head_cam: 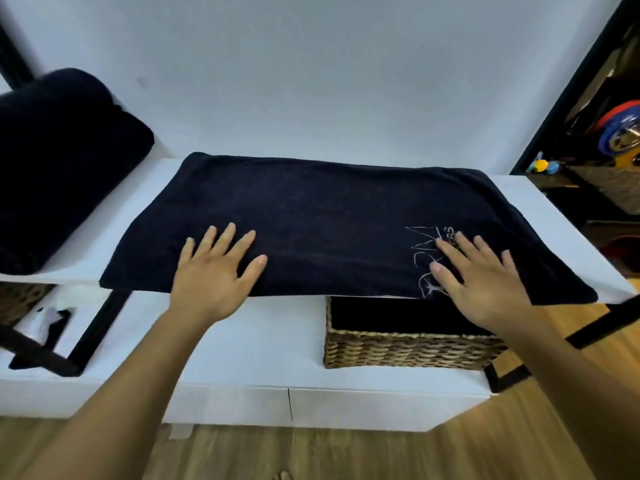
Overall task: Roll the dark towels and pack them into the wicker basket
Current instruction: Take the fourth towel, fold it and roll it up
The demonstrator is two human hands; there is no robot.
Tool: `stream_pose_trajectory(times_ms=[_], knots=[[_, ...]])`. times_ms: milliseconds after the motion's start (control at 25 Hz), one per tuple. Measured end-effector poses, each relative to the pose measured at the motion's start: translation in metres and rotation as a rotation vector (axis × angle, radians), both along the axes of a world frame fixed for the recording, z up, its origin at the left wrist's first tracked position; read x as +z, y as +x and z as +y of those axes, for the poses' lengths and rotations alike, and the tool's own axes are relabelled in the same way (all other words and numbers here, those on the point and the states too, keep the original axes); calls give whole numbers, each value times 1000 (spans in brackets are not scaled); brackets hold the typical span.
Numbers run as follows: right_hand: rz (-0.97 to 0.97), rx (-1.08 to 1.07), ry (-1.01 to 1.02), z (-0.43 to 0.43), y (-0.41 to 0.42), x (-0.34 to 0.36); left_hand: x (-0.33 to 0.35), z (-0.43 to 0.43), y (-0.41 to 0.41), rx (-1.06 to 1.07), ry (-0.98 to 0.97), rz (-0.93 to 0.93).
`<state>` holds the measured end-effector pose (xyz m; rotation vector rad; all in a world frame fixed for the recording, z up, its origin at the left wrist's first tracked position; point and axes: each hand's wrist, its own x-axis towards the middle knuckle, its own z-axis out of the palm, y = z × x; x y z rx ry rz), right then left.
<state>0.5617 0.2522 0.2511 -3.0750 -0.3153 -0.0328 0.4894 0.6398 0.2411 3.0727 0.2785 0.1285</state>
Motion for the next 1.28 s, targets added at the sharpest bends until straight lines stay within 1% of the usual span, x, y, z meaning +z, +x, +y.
stream_pose_trajectory(times_ms=[120,160,200,240,280,360,400,440,480,600,680,720,760,800,880,920,960,1040,1160,1240,1280], knots=[[26,-248,30,-74,4,6,11,62,-9,287,-52,131],[51,-339,42,-82,5,12,19,65,-9,375,-58,157],[58,-375,67,-74,3,15,26,50,-4,410,-44,159],[34,-333,96,-49,0,16,29,18,3,348,-40,134],[6,-224,109,-14,-5,14,27,-20,8,192,-41,100],[-5,46,92,46,-24,3,15,-95,6,-160,-84,90],[-15,112,56,55,-30,-2,11,-109,4,-228,-100,74],[-23,98,30,47,-27,-3,10,-101,6,-195,-118,57],[-29,45,38,27,-20,-2,11,-78,9,-113,-156,44],[18,-133,2,-44,-10,2,14,8,-9,222,-113,125],[104,-236,3,-52,-2,11,20,27,-10,427,-106,174],[137,-285,13,-35,2,17,24,15,-4,467,-88,176],[144,-302,39,-8,6,23,27,-8,5,412,-71,152],[146,-252,80,22,10,30,29,-35,18,259,-66,132],[136,15,129,79,12,31,25,-93,38,-129,-89,137],[151,125,106,95,13,24,21,-107,46,-215,-104,160],[162,158,68,99,19,17,20,-103,58,-204,-98,174],[165,68,43,73,43,16,23,-56,77,-23,-102,188],[180,-174,39,14,79,15,24,46,92,285,-136,194],[202,-317,19,-19,92,18,27,82,103,405,-112,226],[206,-391,-5,-23,99,20,28,83,114,427,-49,219]])
